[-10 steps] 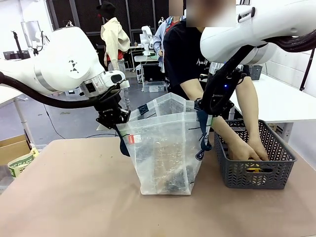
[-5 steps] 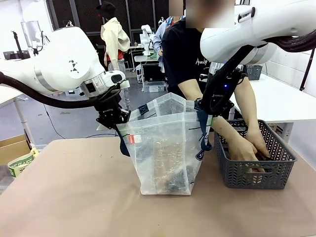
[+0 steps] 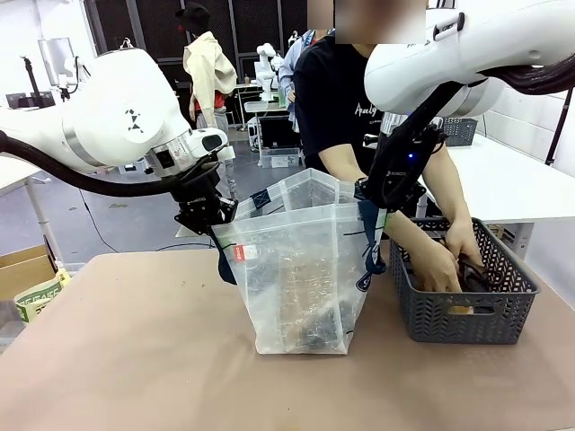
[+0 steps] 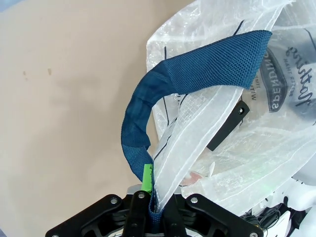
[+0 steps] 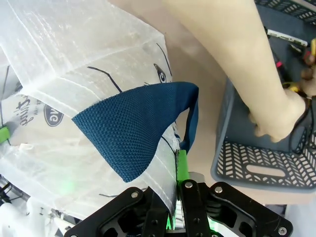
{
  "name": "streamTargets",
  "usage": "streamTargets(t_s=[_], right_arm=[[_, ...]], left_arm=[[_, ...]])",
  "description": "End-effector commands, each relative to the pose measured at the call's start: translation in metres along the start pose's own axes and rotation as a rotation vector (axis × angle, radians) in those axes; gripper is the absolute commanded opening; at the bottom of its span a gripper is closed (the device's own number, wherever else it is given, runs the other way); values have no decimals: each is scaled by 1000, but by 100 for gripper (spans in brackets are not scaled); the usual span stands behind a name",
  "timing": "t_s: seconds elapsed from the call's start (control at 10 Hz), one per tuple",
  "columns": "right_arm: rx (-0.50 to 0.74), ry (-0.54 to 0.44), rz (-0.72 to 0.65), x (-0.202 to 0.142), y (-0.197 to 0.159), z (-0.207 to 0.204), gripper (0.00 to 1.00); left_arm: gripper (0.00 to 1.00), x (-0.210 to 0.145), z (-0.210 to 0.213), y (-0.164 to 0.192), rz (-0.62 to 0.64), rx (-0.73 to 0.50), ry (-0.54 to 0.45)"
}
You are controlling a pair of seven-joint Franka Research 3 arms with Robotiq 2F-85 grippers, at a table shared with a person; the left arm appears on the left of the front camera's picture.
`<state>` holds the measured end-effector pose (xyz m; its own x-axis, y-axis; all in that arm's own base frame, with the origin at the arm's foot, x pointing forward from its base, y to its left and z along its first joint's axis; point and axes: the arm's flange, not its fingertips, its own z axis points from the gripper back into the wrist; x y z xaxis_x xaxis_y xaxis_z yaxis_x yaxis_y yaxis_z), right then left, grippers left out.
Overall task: Transfer purchased items from the store into the shopping bag.
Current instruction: Move the Reusable shopping bag to the right side of the table.
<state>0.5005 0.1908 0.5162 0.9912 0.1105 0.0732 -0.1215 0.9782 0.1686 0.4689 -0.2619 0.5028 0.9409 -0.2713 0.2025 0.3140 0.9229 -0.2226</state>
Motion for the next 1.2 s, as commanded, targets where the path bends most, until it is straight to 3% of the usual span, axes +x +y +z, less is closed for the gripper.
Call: streamTargets(t_s=[0.0, 1.1], right_arm=[[-2, -2, -37, -2, -6, 1, 0], [-10, -16, -95, 1, -18, 6, 0]], left_arm=[[0, 0, 0, 5, 30, 1, -19], [0, -6, 6, 25, 84, 36, -33]])
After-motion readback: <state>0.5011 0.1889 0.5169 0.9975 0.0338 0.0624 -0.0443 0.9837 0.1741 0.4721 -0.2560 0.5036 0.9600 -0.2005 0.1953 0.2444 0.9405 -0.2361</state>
